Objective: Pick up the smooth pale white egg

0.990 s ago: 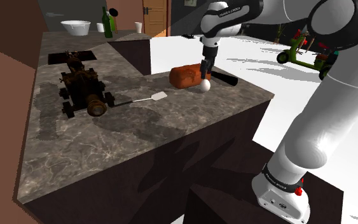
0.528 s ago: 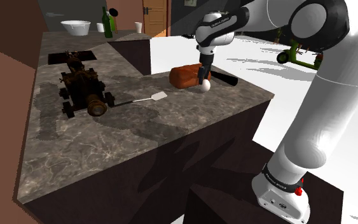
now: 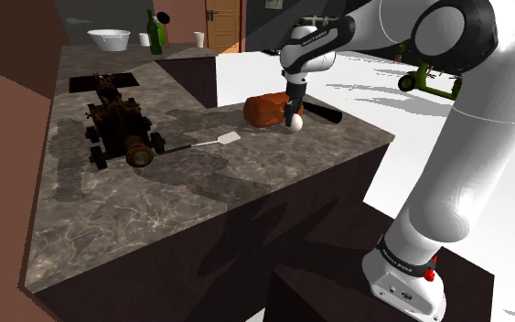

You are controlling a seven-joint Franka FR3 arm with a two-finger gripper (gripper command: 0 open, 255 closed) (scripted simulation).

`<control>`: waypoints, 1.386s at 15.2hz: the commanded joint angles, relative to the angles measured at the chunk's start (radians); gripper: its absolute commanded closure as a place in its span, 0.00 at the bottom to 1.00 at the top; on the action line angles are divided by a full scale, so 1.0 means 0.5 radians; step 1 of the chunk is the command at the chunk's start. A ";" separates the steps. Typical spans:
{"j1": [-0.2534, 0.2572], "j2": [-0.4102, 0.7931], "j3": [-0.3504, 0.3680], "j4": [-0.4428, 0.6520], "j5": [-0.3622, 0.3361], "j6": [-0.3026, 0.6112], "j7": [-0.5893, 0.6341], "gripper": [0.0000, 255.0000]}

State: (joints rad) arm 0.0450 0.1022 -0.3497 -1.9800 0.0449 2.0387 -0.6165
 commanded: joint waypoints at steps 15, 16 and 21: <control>0.006 -0.076 -0.001 0.152 -0.033 -0.225 0.026 1.00; 0.006 -0.082 -0.001 0.172 -0.035 -0.251 0.028 1.00; 0.007 -0.106 -0.001 0.279 -0.045 -0.381 0.035 1.00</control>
State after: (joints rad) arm 0.0492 0.0520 -0.3496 -1.8500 0.0235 1.8609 -0.5986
